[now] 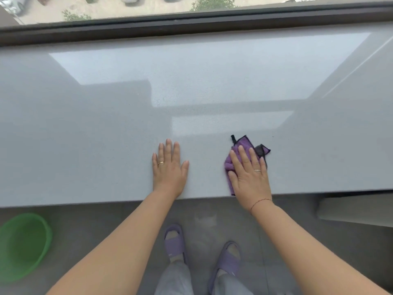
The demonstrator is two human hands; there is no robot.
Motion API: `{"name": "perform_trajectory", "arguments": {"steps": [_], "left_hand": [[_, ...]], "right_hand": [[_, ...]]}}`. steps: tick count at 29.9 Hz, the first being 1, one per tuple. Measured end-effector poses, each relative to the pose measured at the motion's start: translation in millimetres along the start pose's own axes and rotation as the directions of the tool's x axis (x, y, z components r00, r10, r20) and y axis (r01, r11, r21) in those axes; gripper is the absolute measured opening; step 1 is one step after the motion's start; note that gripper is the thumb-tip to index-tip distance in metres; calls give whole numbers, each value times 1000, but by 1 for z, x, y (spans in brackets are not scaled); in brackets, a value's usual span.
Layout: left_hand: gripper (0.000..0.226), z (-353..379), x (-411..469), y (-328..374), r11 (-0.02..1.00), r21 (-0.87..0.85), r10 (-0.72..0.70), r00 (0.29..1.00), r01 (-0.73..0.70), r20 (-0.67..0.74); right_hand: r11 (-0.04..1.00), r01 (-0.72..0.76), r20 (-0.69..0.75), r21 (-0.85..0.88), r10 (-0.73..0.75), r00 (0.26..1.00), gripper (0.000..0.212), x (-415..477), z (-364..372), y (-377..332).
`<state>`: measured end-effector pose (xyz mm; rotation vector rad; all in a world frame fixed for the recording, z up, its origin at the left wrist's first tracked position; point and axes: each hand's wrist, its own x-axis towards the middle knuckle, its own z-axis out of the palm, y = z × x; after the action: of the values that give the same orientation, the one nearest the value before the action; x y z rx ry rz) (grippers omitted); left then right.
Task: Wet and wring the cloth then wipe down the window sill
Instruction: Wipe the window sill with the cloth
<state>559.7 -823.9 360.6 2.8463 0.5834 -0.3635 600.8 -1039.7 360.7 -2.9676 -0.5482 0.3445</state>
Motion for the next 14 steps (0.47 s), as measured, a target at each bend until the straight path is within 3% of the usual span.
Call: {"name": "perform_trajectory", "arguments": {"steps": [2,4,6,9,11,14], "left_hand": [[62,-1,2,4,1000,2,-19,1000,19,20],[62,-2,1,11,998,-12,-53,998,54,27],[62,-1,-1,20,998,-24,-52,999,52,11],[61,1,-7,36,1000,-21,0,1000,-1,-18],[63,3,-12,42,1000,-27,16,1000,-16,-2],[66,7,-18,47,999,8,50,999,-50,17]], "right_hand": [[984,-176,5,23,176,984,57,-1,0,-1],[968,-243,-1,57,244,970,59,-3,1,-28],[995,-58,-2,79,59,998,59,-12,7,-60],[967,250,69,49,-253,965,57,-24,10,-62],[967,254,42,1,-254,966,56,-22,9,-31],[998,60,-26,-11,-60,998,55,-24,3,29]]}}
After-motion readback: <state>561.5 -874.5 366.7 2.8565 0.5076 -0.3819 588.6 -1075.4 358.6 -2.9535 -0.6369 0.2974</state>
